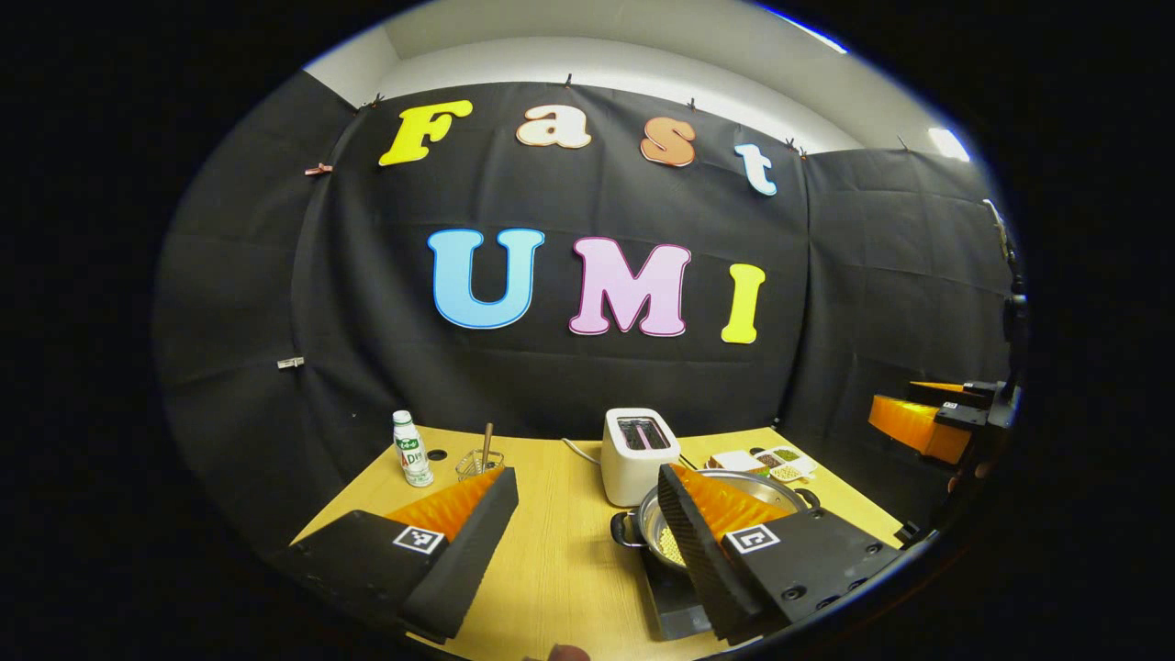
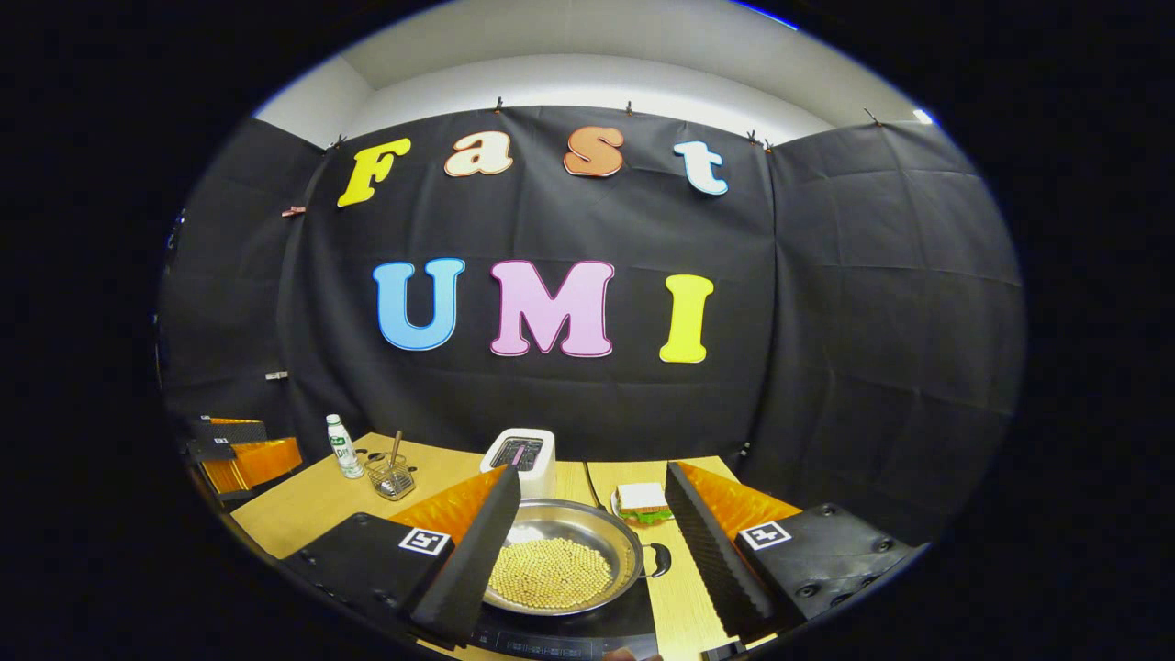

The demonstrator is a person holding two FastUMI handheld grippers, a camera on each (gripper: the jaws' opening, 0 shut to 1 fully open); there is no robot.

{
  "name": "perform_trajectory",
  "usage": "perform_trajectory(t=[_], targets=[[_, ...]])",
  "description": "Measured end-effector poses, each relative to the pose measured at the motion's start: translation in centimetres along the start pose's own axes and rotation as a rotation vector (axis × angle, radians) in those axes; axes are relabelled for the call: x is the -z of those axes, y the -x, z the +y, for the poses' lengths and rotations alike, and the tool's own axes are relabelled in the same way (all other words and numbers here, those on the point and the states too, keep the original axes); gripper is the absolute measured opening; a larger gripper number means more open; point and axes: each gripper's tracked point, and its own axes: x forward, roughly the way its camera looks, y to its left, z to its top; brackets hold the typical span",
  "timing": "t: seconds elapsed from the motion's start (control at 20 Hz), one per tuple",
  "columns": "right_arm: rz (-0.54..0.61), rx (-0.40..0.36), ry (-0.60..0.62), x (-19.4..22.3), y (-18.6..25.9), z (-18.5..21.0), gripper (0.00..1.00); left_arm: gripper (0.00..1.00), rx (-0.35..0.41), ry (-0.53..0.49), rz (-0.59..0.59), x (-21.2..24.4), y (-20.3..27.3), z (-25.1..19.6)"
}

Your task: First push the handle of the pot to place it horizontally, then grasp the pot with both hands and set it on the induction cooktop.

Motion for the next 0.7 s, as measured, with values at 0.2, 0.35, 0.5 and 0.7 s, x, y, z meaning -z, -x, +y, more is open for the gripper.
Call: perform_trajectory(t=[0.2,0.35,0.5,0.7], targets=[[0.01,0.012,0.0,0.2,0.2,0.0,0.99,0.96,-0.002,0.008,0.006,0.2,0.3,0.4],[0.018,0.024,-0.011,0.5,0.3,-0.3,0.99,0.96,-0.002,0.001,0.006,0.2,0.3,0.3],[0.025,0.033,-0.007,0.8,0.4,-0.6,0.99,0.96,0.005,-0.008,0.013,0.4,0.4,0.0],[0.031,0.031,-0.008,0.8,0.5,-0.5,0.99,0.96,0.015,-0.025,0.017,0.6,0.3,-0.6]])
